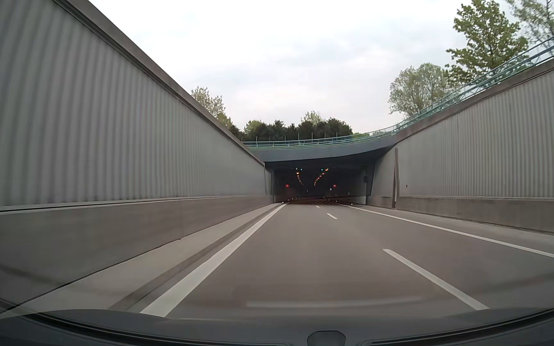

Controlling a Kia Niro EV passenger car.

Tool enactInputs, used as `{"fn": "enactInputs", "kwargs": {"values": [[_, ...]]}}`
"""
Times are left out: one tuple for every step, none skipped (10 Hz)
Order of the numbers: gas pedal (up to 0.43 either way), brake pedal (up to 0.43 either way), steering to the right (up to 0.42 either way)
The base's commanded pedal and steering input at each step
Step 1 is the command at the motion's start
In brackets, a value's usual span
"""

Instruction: Follow the waypoints while adhering to traffic rules and regulations

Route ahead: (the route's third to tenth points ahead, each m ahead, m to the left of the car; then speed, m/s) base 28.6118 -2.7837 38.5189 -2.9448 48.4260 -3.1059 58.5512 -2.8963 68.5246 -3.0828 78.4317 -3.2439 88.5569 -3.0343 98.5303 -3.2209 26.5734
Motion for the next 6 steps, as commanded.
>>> {"fn": "enactInputs", "kwargs": {"values": [[0.110,0.000,0.002],[0.110,0.000,0.002],[0.110,0.000,0.002],[0.110,0.000,0.002],[0.110,0.000,0.003],[0.110,0.000,0.004]]}}
